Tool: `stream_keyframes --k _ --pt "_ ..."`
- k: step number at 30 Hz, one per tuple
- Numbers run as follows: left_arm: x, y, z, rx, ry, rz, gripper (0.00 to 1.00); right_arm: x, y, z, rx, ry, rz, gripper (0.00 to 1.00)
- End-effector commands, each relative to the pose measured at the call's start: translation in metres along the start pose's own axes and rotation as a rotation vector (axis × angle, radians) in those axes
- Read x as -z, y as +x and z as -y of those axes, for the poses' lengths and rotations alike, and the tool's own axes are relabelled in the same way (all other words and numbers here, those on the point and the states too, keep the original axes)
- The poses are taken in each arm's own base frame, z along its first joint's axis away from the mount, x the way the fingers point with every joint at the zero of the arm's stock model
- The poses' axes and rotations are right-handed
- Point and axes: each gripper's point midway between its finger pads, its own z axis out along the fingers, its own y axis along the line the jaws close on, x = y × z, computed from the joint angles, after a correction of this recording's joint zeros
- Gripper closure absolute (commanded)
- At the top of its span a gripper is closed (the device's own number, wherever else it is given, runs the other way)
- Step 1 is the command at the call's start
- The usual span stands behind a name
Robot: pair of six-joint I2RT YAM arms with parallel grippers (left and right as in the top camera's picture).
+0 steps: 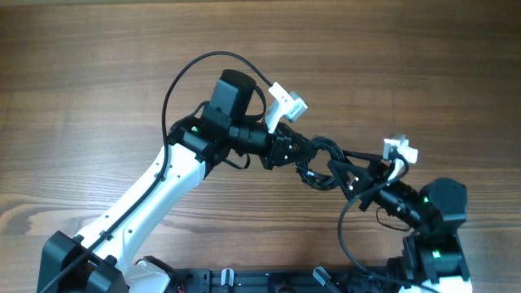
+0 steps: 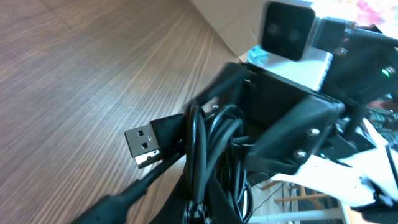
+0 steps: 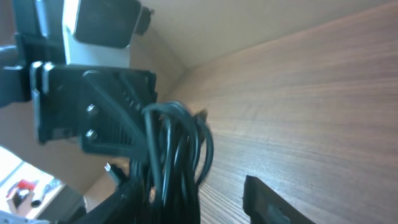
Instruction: Untangle cables
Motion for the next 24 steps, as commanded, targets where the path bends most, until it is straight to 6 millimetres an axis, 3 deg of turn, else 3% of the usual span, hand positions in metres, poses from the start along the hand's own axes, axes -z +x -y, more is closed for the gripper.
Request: stream_keyframes --k 1,2,5,6,7,10,13,14,15,18,21,24 --pt "0.002 -0.006 0.011 -0.059 -0.001 0.013 0.93 -0.011 0.011 0.007 -0.050 -0.043 -0.072 0.85" --pt "0.003 -0.006 0.010 -0.058 -0.003 0.016 0.84 -0.014 0.016 0.015 -0.096 -0.027 -0.096 0.96" --pt "0.008 -0.009 0.003 -0.039 -0.023 0.031 0.77 -0.020 0.028 0.030 -0.160 0.000 -0.142 0.96" --pt "0.011 -0.011 -0.004 -0.001 -0.055 0.042 0.75 -0.022 0.028 0.033 -0.162 0.001 -0.144 0.96" --pt "0.019 -0.016 -0.025 0.112 -0.152 0.077 0.69 -0.025 0.024 0.033 -0.146 -0.007 -0.132 0.95" --pt "0.030 -0.020 -0.047 0.250 -0.253 0.128 0.44 -0.026 0.018 0.031 -0.154 -0.018 -0.110 0.96" --pt "0.027 -0.019 -0.045 0.247 -0.249 0.121 0.22 -0.026 0.010 0.041 -0.241 0.043 -0.065 0.96" --pt "0.025 -0.018 -0.044 0.258 -0.257 0.119 0.08 -0.026 0.009 0.043 -0.248 0.056 -0.055 0.96" --pt "0.023 -0.018 -0.047 0.297 -0.281 0.127 0.04 -0.026 0.008 0.046 -0.260 0.071 -0.045 0.96" --pt "0.022 -0.017 -0.059 0.427 -0.377 0.166 0.01 -0.026 0.007 0.047 -0.286 0.078 -0.040 0.96" --pt "0.014 -0.014 -0.060 0.518 -0.419 0.186 0.00 -0.024 0.004 0.069 -0.487 0.194 0.030 0.96" --pt "0.015 -0.008 -0.075 0.762 -0.550 0.290 0.00 -0.019 -0.005 0.088 -0.620 0.282 0.129 0.96"
